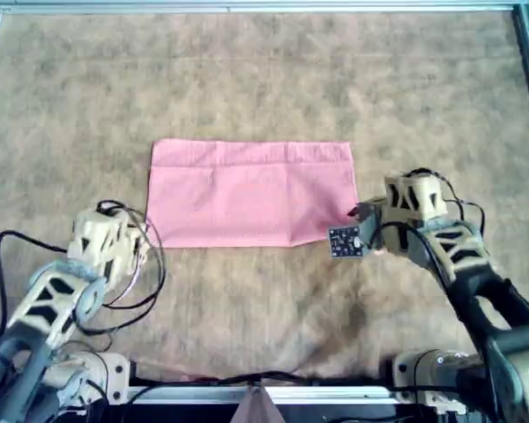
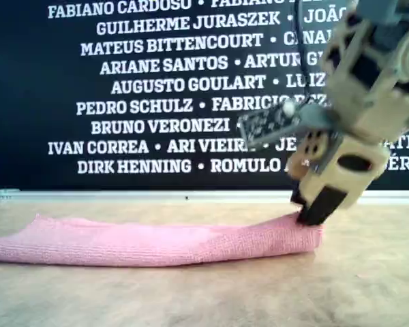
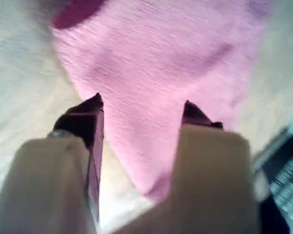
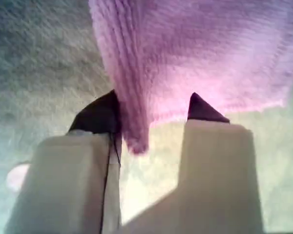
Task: Fold a cloth
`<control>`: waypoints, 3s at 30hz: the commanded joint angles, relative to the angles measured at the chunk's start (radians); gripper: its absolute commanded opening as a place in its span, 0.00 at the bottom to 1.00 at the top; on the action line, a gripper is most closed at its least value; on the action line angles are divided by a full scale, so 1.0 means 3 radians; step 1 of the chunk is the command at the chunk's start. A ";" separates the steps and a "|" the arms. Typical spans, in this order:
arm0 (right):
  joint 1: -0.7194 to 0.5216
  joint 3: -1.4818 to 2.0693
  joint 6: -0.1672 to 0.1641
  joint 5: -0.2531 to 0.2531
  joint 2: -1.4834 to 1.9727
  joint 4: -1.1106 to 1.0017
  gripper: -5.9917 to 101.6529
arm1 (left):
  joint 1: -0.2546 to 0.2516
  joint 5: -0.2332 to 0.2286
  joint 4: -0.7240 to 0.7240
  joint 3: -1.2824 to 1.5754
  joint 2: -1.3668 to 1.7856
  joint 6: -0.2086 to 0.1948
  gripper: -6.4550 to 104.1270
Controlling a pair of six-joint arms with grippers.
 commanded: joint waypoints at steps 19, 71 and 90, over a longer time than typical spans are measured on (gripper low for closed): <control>-0.0762 0.1437 -0.0874 0.0020 0.2025 0.0061 0.58 | -0.0026 -0.0015 -0.0036 0.0695 0.2255 0.0010 0.58; 0.0189 -0.0368 -0.0803 0.0026 -0.0787 -0.0010 0.65 | -0.0026 -0.0015 -0.0046 0.0936 0.2255 0.0010 0.58; 0.0245 -0.0542 -0.0803 0.0010 -0.0690 -0.0695 0.08 | -0.0026 -0.0015 -0.0046 0.0936 0.2255 0.0010 0.58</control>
